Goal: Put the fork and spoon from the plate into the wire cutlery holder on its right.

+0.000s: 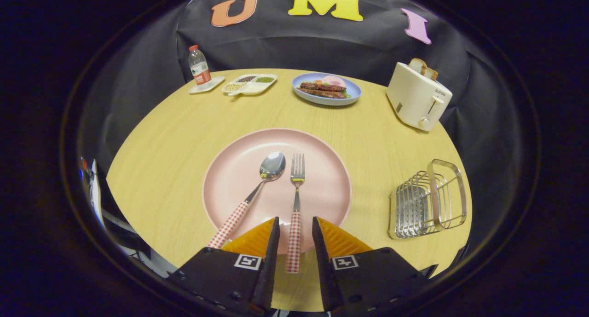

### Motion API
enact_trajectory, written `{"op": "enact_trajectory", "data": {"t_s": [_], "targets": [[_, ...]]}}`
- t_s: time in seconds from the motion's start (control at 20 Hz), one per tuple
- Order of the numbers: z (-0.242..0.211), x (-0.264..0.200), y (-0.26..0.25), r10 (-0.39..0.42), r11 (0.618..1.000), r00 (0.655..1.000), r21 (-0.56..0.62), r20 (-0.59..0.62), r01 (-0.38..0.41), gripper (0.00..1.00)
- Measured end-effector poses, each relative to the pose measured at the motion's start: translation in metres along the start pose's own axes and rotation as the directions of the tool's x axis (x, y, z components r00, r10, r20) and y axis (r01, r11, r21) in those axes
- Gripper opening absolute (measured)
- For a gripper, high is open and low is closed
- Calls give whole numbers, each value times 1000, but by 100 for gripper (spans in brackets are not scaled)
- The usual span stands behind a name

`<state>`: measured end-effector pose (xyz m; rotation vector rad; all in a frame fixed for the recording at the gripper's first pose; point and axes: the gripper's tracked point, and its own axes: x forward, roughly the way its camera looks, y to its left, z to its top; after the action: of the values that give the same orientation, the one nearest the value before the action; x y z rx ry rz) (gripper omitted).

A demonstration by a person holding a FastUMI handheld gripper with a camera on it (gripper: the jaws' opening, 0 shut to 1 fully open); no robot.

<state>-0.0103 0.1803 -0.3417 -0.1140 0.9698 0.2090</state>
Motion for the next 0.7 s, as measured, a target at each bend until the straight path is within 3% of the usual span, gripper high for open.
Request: {"op": "enact_trajectory", "data": {"t_s": [0.05,0.1,0.4,0.7], "targets": [[0,8,-3,-14,1000,1000,12,4,14,40],[-3,10,-2,-15,1000,1000,15,-11,15,14],[2,-3,-6,7,998,998,61,-68,-2,6],[39,-66,-22,78,992,990,110,-113,-65,6]]}}
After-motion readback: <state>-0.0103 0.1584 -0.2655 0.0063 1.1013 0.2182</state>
